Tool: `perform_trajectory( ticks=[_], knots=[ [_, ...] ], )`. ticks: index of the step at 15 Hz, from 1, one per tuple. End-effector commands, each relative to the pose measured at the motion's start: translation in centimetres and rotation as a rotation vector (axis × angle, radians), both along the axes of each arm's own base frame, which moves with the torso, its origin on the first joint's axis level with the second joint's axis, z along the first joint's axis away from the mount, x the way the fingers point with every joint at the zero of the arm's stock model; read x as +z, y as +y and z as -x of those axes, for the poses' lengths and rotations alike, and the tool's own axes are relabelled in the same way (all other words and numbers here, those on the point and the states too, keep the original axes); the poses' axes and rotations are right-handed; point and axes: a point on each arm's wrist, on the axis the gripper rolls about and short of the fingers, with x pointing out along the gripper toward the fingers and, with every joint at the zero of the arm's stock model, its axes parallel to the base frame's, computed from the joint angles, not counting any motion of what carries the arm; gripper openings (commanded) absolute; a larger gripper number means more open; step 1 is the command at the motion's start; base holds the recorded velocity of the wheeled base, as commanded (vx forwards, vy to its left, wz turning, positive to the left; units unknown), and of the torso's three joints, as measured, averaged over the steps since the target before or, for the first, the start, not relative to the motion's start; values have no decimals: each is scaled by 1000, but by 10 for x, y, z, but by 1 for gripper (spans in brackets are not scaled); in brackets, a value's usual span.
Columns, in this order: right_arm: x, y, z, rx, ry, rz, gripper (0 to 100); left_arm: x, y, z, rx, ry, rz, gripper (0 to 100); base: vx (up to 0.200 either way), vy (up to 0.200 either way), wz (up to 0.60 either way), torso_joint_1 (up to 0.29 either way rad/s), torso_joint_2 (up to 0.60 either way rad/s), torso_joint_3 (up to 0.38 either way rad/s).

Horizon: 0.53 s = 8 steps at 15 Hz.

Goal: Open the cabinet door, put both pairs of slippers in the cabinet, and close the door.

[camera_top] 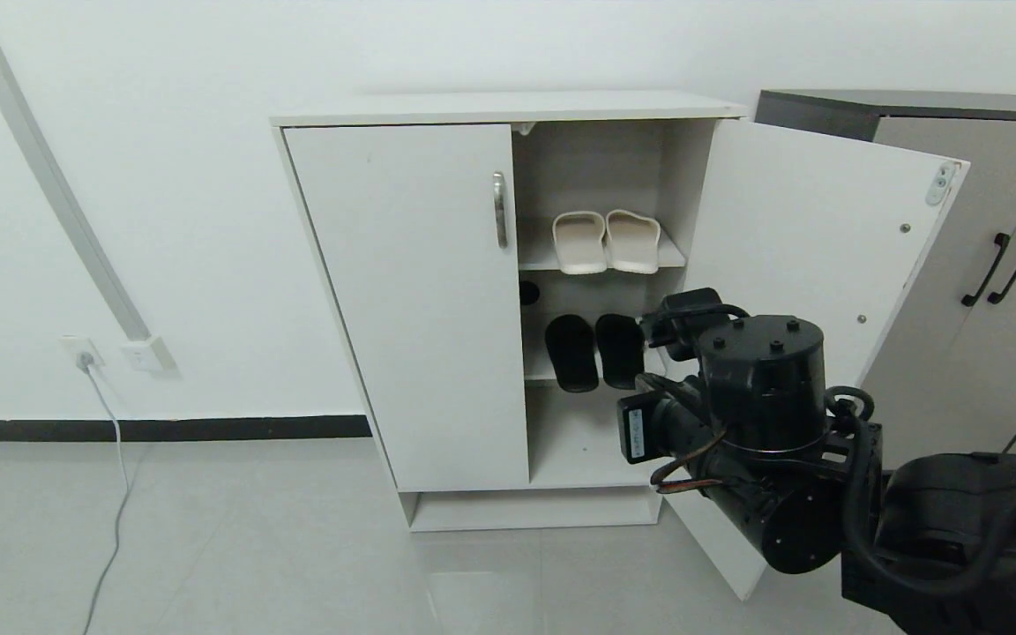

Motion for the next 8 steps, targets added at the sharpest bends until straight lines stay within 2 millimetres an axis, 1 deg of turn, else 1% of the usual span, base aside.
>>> perform_trajectory(
  ticks=[1, 8],
  knots=[
    [-2, 0, -1, -1, 5, 5, 0, 0, 0, 0, 1, 1, 0, 0, 0, 0, 0, 0, 0, 0],
    [-2, 0, 0, 0, 4, 8, 0, 0, 0, 0, 1, 1, 0, 0, 0, 0, 0, 0, 0, 0]
  ],
)
